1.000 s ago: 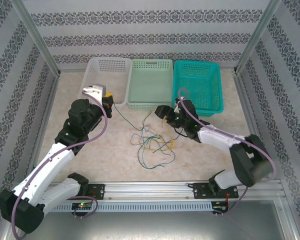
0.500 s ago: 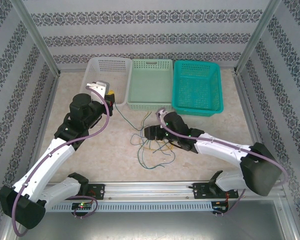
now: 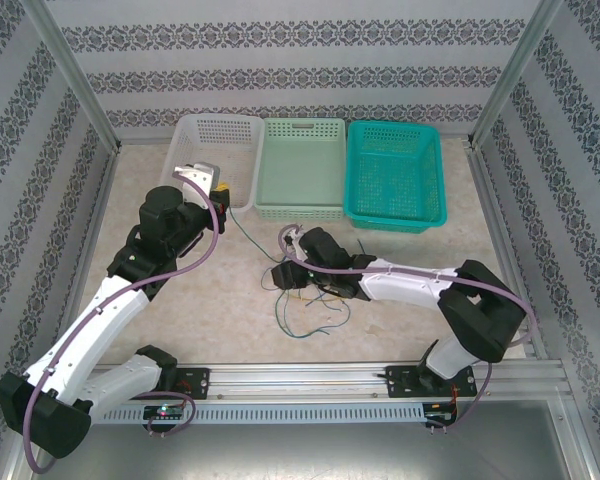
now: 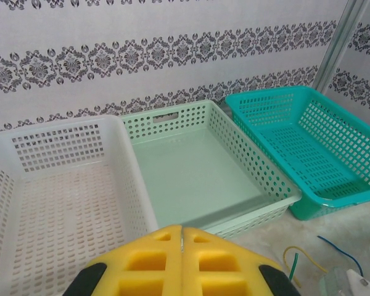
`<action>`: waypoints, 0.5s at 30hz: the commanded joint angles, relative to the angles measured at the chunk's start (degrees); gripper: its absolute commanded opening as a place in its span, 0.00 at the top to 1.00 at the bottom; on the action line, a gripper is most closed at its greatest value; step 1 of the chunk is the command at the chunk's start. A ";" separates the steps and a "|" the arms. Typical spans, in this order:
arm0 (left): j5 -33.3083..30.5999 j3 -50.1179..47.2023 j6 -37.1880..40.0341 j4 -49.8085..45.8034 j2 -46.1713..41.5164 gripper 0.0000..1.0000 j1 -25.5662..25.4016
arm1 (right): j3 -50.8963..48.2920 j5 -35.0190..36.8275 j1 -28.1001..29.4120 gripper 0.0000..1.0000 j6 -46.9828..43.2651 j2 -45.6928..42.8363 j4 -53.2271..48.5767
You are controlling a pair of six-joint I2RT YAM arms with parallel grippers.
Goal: Untangle the cables
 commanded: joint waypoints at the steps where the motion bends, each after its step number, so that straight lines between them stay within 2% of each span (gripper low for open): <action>1: -0.63 2.31 0.70 -1.04 -0.55 1.00 -0.26 | 1.65 0.33 0.49 0.65 -0.04 0.65 0.21; 3: -2.71 2.68 0.96 -1.79 -0.66 1.00 -0.18 | 0.64 0.77 0.32 0.78 0.46 -0.50 0.15; 6: -6.64 3.69 1.71 -3.15 -0.88 1.00 -0.01 | -2.00 1.21 -0.29 0.92 1.10 -4.01 1.14; 10: -9.19 5.80 3.28 -4.68 -1.02 1.00 1.29 | -6.44 4.52 -1.78 0.95 2.58 -10.18 3.24; 15: -13.02 9.31 5.75 -8.26 0.13 1.00 3.24 | -12.17 6.49 -6.55 0.99 6.55 -16.46 6.38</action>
